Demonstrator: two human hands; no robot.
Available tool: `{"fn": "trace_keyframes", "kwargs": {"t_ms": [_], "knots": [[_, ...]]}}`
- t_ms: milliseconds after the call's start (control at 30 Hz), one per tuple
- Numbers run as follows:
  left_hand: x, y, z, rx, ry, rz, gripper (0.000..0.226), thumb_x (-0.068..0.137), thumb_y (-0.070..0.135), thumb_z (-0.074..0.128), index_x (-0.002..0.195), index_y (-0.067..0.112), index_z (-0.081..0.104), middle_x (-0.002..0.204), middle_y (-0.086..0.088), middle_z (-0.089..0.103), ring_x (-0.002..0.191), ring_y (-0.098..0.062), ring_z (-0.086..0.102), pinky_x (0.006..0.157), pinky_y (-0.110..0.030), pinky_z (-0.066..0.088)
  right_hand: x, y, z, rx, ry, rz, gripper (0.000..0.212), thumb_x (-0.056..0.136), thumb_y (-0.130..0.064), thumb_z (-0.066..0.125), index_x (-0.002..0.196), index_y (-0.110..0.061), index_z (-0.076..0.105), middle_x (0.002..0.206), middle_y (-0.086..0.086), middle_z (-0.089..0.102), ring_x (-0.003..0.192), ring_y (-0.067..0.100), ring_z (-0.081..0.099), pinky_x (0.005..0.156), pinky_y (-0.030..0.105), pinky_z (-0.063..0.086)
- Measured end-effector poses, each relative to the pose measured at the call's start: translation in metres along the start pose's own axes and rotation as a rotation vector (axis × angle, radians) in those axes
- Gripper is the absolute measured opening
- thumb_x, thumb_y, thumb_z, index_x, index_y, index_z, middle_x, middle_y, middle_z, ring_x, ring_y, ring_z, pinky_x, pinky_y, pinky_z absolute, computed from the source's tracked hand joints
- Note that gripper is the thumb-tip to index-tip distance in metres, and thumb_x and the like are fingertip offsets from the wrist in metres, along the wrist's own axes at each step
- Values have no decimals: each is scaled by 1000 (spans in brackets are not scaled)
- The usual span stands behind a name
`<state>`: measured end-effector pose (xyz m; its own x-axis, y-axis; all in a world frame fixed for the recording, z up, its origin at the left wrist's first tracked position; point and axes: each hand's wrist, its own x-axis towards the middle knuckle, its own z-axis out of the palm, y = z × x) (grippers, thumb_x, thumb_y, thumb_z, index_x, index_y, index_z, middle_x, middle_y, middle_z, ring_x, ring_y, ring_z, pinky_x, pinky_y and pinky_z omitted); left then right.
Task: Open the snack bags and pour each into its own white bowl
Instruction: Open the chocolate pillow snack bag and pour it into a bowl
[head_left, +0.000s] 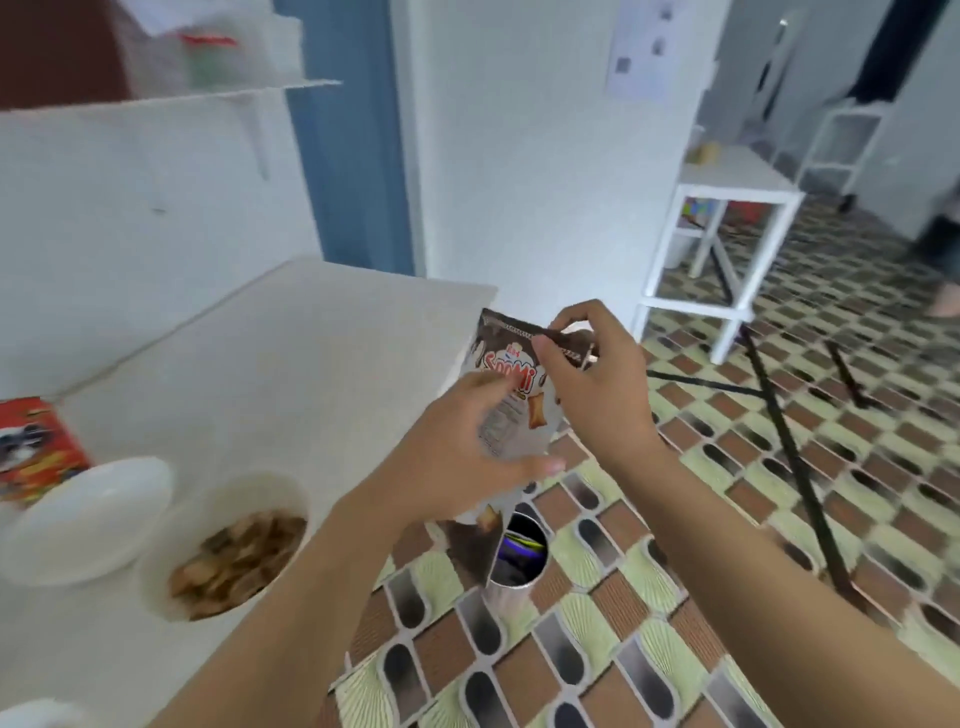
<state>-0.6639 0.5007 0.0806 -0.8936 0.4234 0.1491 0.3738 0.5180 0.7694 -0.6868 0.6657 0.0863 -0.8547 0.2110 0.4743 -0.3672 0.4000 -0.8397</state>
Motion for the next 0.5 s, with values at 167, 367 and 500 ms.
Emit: {"fn": "trace_keyframes", "kwargs": {"t_ms": [167,367,500], "knots": [[66,-27,52,-41,-2,-39,62,78,41,83,133,35,56,114,28,56,105,9,54,88,-10,43,31,73,-14,-18,-111,175,2,93,-25,65,94,-24,68,76,-11,65,69,11,60,68,44,59],[153,-84,86,-114,-57,-85,45,89,9,69,129,29,61,118,18,65,106,9,60,83,-11,53,85,136,-20,47,-240,387,32,99,-51,50,89,-33,75,87,-13,70,88,7,66,84,43,60],[200,-118,98,-98,-123,-114,33,93,9,67,123,24,66,112,10,70,99,-3,69,76,-13,54,117,196,-23,66,-318,513,38,100,-50,47,101,-23,74,107,-6,70,105,10,64,89,39,57]]}}
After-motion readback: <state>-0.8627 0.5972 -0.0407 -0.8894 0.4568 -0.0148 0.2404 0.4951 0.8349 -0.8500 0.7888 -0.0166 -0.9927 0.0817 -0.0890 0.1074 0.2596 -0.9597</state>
